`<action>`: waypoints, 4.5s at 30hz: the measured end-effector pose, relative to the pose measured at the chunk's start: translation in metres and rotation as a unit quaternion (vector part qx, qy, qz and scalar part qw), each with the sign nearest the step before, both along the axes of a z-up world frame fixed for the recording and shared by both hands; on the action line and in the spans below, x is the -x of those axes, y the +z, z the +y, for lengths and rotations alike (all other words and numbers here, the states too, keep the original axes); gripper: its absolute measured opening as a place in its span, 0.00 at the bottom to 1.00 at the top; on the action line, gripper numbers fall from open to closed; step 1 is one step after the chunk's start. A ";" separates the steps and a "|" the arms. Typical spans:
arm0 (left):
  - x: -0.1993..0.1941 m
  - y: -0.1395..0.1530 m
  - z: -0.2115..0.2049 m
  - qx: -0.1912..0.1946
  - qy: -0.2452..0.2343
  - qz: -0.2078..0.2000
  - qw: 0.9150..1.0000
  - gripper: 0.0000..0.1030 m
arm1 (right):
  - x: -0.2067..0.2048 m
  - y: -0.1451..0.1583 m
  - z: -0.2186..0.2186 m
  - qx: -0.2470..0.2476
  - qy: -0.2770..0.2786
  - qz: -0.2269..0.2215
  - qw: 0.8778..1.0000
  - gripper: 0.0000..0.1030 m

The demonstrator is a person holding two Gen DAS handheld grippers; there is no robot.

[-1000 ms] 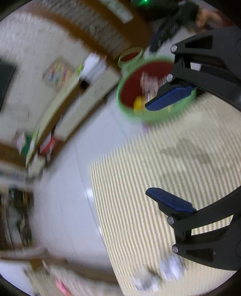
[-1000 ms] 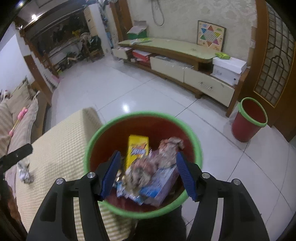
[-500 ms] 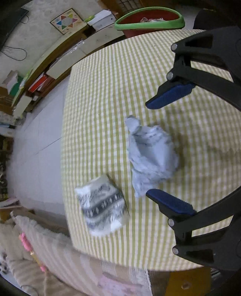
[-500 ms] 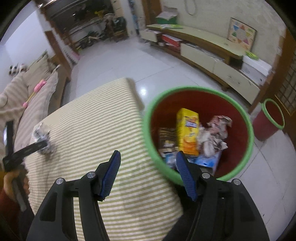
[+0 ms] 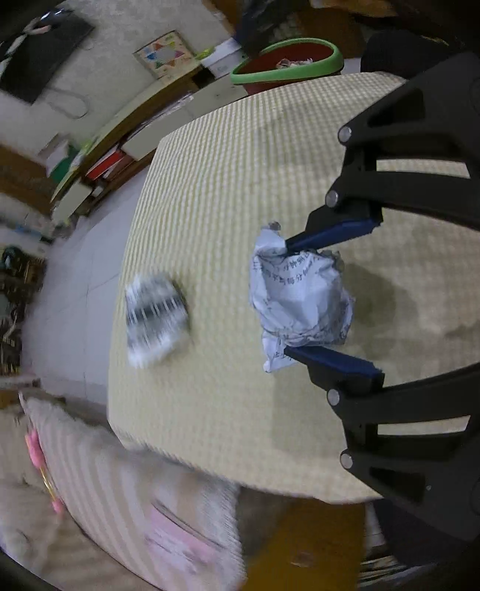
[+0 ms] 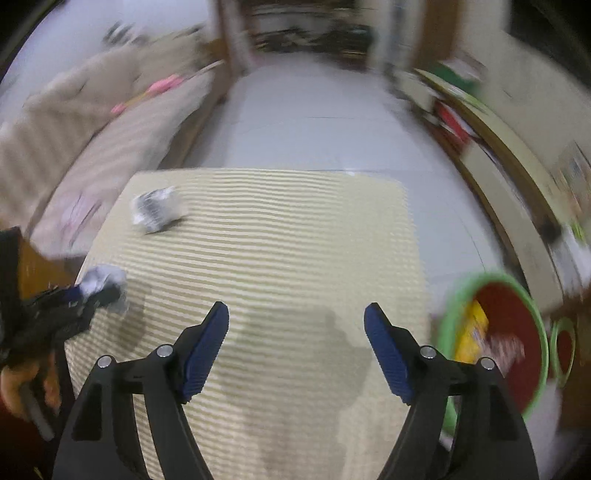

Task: Collect trash
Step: 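Grasp the white 'LIFE' paper cup with the right tool while the left tool holds the white paper, then carry the white paper and 'LIFE' cup over the red bin with both tools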

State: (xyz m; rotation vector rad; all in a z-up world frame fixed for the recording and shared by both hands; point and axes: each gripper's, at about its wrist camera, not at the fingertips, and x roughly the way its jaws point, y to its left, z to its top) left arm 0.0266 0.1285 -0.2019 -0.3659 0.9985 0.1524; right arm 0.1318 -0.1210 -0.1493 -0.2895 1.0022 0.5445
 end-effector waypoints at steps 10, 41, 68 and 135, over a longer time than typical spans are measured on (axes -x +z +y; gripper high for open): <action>0.045 -0.025 0.028 0.067 0.046 -0.014 0.997 0.48 | -0.033 -0.034 0.190 -0.005 0.088 0.025 0.996 0.86; 0.050 -0.036 0.043 0.121 0.052 -0.028 0.991 0.50 | -0.076 -0.093 0.255 0.067 0.036 0.055 0.996 0.77; 0.054 -0.025 0.016 0.039 0.053 -0.001 0.998 0.50 | 0.075 -0.036 0.033 -0.016 -0.019 0.039 0.999 0.77; -0.033 0.100 -0.192 -0.020 -0.193 -0.102 0.976 0.51 | 0.058 0.026 -0.206 -0.099 -0.264 -0.043 0.958 0.78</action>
